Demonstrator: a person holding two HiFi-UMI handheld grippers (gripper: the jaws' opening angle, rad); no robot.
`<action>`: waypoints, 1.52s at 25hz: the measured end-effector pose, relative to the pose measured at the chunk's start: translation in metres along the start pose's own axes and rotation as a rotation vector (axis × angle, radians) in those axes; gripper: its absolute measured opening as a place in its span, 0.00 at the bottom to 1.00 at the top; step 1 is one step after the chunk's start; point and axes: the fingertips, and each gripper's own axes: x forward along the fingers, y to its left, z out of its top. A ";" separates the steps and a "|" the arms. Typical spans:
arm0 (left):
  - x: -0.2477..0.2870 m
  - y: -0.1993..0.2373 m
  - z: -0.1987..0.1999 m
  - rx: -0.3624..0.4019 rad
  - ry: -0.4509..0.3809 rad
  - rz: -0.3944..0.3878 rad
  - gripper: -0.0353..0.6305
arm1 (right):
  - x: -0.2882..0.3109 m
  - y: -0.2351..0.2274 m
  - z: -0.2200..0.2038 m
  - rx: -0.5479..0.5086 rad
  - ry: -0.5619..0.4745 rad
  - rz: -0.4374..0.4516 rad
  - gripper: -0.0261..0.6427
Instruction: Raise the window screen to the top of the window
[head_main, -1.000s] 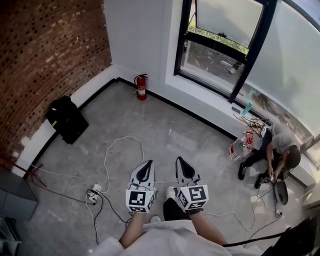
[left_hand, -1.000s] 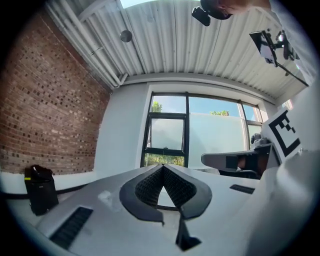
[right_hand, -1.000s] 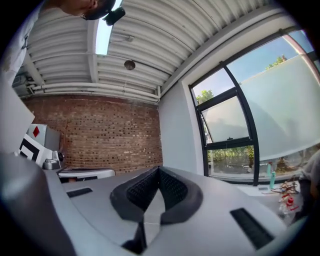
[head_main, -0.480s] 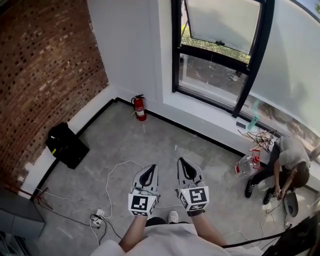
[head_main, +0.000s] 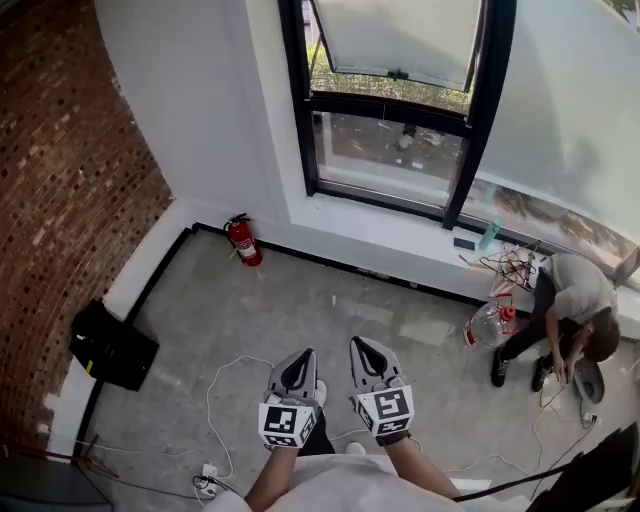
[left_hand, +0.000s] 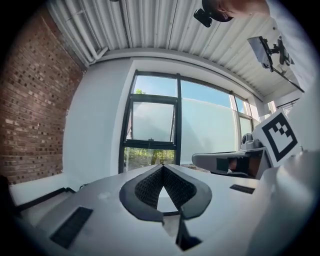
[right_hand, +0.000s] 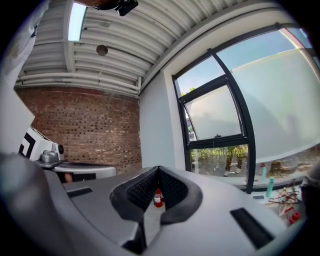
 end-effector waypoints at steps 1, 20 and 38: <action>0.022 0.009 -0.001 -0.005 -0.002 -0.027 0.06 | 0.015 -0.010 -0.002 -0.002 0.008 -0.023 0.04; 0.269 0.198 0.045 -0.066 -0.033 -0.162 0.05 | 0.302 -0.094 0.054 -0.073 0.047 -0.148 0.04; 0.580 0.193 0.099 0.029 -0.098 -0.229 0.06 | 0.487 -0.354 0.123 -0.041 -0.117 -0.198 0.04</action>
